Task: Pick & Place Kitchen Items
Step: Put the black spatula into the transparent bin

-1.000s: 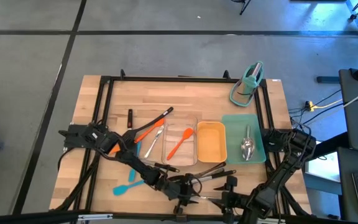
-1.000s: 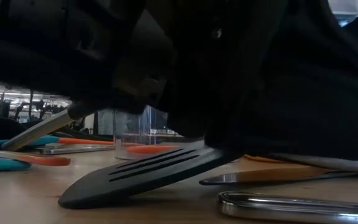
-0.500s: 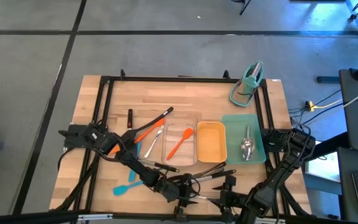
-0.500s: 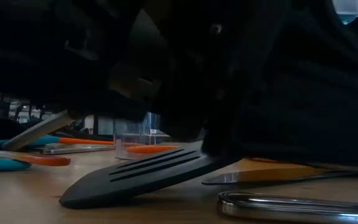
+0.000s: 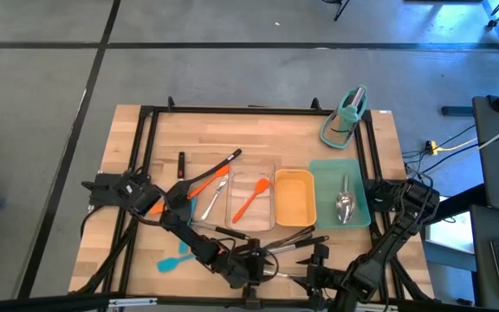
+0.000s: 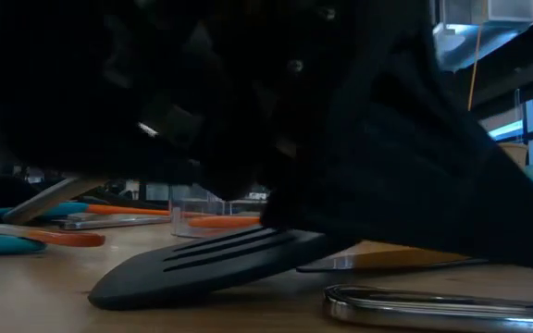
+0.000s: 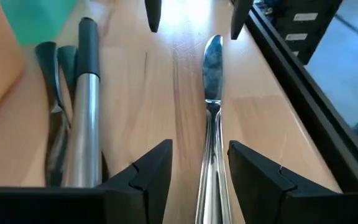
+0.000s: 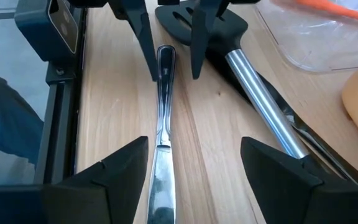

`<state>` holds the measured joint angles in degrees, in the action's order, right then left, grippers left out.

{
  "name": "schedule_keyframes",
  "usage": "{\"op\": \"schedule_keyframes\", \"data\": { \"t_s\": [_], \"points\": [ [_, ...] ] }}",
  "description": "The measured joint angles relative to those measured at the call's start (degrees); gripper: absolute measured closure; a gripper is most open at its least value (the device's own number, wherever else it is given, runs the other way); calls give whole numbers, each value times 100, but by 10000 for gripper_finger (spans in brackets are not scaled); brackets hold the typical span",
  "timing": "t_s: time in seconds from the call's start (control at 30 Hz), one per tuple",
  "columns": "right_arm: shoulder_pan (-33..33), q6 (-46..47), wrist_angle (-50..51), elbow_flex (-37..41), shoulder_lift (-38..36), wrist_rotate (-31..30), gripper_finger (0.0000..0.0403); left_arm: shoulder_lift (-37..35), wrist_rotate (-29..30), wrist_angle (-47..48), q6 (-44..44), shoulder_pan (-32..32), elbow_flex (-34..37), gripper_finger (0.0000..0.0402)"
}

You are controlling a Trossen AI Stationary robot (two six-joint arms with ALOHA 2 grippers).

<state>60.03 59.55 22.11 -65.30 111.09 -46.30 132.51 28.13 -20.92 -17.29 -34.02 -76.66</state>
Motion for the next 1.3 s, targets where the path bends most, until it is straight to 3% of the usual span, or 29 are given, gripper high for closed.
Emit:
{"op": "schedule_keyframes", "data": {
  "t_s": [0.3, 0.5, 0.73, 0.87, 1.03, 1.17, 1.3],
  "points": [
    [0, -2, -5, 1, 0, 38, 144, -503, 849, 307, 1032, -182, -52, 247],
    [-3, -2, -31, 2, 0, 180, 144, -804, 895, 229, 1243, -166, -69, 247],
    [-3, 64, -51, 2, 0, 482, 144, -1054, 333, 902, 956, 281, -115, 247],
    [0, 118, -57, 2, 0, 610, 144, -1095, -164, 2304, 440, 484, -659, 246],
    [6, 131, -55, 2, 0, 610, 144, -1003, -232, 4009, 428, 498, -1695, 246],
    [6, 133, -57, 2, 0, 680, 144, -883, -289, 4606, 490, 532, -2361, 247],
    [8, 160, -61, 2, 0, 885, 144, -326, -447, 5107, 694, 580, -3099, 246]
  ]
}}
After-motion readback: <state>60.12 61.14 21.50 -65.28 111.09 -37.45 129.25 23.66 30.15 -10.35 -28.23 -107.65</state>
